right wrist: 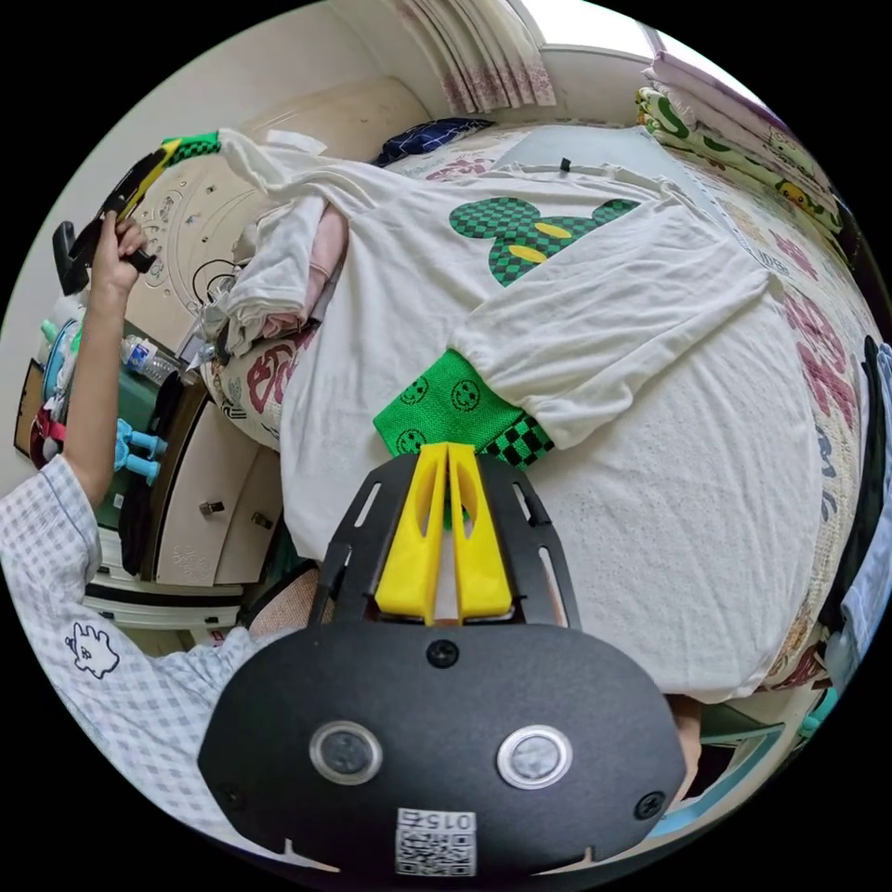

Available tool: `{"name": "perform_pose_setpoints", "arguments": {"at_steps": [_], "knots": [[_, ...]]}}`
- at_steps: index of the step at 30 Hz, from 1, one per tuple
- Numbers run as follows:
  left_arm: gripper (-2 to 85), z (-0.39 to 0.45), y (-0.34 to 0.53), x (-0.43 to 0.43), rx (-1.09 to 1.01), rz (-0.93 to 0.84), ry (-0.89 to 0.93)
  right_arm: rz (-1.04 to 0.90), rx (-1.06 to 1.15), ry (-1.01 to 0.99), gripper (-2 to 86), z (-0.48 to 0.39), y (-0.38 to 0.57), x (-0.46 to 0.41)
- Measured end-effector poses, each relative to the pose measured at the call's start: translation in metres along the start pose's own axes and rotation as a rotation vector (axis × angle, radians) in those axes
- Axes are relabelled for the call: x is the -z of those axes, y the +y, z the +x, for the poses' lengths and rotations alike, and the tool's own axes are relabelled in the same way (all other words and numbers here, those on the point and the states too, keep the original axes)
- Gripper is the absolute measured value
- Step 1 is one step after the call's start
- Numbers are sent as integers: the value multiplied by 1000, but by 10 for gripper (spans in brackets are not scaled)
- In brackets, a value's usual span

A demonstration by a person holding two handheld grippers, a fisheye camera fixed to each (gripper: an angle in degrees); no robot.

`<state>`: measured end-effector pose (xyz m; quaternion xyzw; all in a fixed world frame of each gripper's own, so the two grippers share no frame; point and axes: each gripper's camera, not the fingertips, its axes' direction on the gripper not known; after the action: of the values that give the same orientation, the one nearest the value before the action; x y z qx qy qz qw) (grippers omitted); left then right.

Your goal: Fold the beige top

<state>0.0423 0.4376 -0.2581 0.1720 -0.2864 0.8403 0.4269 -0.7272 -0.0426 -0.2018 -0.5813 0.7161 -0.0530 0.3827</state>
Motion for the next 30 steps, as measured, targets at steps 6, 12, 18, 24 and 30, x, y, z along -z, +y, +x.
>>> {"name": "perform_pose_setpoints", "arguments": {"at_steps": [6,12,18,24,30], "knots": [[11,240,26,-115,-320,-342,449,244,-139,-342,44,73,36,123],[15,372,154,-198,-382,-588,389,328,-372,-426,99,161,75,189],[19,418,164,-175,-482,-468,179,337,-434,-518,129,190,55,203],[29,421,158,-186,-472,-476,182,276,-445,-485,50,197,18,213],[79,371,145,-210,-252,-622,487,334,-443,-402,8,214,11,259]]}}
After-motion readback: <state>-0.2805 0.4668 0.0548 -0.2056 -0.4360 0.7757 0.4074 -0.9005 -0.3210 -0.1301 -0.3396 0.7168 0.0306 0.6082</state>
